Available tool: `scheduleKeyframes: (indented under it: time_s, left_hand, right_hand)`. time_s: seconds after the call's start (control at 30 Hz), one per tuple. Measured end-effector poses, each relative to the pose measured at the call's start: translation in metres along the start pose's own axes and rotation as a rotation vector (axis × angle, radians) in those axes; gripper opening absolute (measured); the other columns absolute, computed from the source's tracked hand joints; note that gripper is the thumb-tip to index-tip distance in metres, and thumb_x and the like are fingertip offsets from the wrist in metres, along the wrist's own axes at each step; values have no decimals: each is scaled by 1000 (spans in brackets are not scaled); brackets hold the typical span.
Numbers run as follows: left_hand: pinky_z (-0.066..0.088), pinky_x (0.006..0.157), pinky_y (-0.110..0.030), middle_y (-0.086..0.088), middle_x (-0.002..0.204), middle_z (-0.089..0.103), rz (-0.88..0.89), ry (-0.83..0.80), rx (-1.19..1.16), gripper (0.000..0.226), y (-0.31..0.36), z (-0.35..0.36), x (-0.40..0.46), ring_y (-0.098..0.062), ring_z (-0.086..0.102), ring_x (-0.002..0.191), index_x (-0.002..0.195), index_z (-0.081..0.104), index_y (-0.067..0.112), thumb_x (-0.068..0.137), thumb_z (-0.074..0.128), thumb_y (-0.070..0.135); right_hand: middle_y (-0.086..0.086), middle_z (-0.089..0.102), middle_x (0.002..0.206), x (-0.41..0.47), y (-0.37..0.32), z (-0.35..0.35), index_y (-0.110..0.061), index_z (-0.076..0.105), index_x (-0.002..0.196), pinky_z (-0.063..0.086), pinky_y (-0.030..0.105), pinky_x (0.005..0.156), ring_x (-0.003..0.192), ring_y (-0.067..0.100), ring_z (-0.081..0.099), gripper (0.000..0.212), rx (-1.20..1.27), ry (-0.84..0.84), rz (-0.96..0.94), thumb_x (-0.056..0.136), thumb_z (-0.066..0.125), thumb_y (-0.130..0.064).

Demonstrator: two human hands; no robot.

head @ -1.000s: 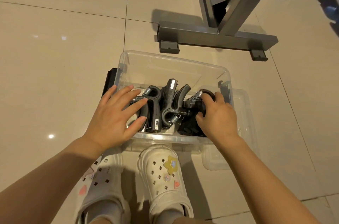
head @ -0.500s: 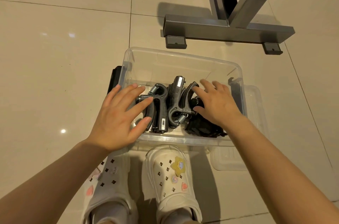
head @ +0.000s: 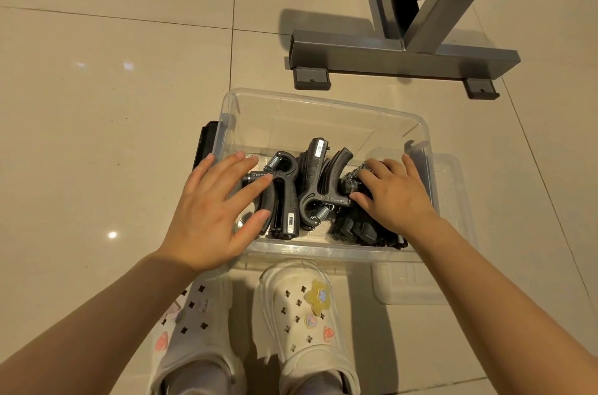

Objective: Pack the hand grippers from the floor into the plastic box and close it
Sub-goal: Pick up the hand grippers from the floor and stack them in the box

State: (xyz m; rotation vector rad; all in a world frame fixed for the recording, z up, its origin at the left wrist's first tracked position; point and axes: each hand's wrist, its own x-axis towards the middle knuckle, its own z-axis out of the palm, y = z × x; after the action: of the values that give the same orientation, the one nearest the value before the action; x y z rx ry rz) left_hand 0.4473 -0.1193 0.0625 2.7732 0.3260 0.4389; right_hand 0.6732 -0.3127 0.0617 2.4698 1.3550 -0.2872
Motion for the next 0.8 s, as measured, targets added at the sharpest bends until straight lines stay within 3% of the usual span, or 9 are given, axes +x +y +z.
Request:
scheduleKeyframes:
  time_s: [0.2,0.5,0.63,0.8]
  left_hand:
    - [25,110,-51,-11,133,55,-13,-4,-2,52,0,0,-1,-26,42,129,121,64,16,95,32,48]
    - [26,110,-52,-9,133,54,-16,-5,-29,53,-2,1,-1,-25,42,130,123,63,17,95,31,50]
    - [24,111,-51,-9,133,54,-2,15,-33,53,-2,2,0,-25,42,130,123,63,17,95,32,50]
    - [19,112,-52,-5,136,51,-46,-155,43,54,1,-4,1,-23,39,132,132,54,24,94,28,53]
  right_hand:
    - [1,36,145,14,6,-4,-31,50,132,4,52,115,138,27,22,49,94,-64,-17,90,46,-56]
    - [-3,38,146,14,6,0,-33,52,130,10,41,113,136,24,28,47,138,-30,8,90,47,-56]
    - [2,31,151,9,5,-4,-31,40,140,7,44,115,139,25,23,57,223,-23,34,89,48,-57]
    - [-2,30,152,-21,-10,-27,-34,32,143,7,49,116,140,20,24,58,394,22,50,91,51,-50]
